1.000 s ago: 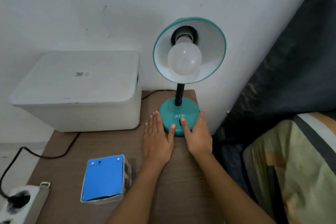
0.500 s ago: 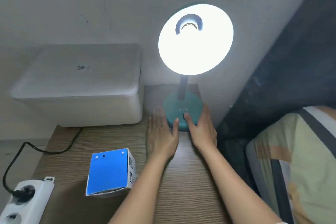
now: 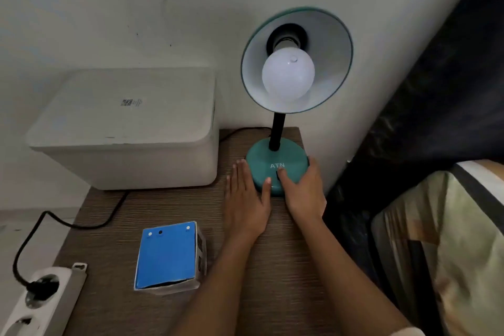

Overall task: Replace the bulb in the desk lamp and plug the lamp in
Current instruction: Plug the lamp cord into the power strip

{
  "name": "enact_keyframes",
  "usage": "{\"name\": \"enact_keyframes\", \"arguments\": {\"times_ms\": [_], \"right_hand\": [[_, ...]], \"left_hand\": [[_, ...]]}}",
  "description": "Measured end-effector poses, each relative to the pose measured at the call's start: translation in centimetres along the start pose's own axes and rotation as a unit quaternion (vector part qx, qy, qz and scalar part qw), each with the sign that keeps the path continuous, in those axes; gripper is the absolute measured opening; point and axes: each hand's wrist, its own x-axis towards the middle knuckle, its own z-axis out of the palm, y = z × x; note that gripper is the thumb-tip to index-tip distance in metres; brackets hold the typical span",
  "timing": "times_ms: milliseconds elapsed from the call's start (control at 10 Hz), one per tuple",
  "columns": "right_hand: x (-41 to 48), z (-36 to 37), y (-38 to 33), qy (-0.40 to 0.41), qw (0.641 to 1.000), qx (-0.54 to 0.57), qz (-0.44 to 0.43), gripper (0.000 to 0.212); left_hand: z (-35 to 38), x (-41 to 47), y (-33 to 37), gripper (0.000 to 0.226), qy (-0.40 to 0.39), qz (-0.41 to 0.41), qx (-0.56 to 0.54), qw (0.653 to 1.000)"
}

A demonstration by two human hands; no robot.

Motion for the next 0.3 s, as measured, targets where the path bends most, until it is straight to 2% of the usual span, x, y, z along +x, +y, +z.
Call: {"name": "enact_keyframes", "arguments": {"times_ms": [200, 300], "right_hand": [[-1.9, -0.6, 0.8, -0.013, 0.997, -0.055, -0.05, 0.067], [-4.8, -1.6, 1.6, -0.052, 0.989, -0.115, -0.075, 0.065]], "left_hand": [[-0.8, -1.0, 0.7, 0.087, -0.007, -0.012, -0.015, 1.0], [-1.0, -3.7, 1.0, 0.08, -0.035, 0.001, 0.004, 0.999]]}}
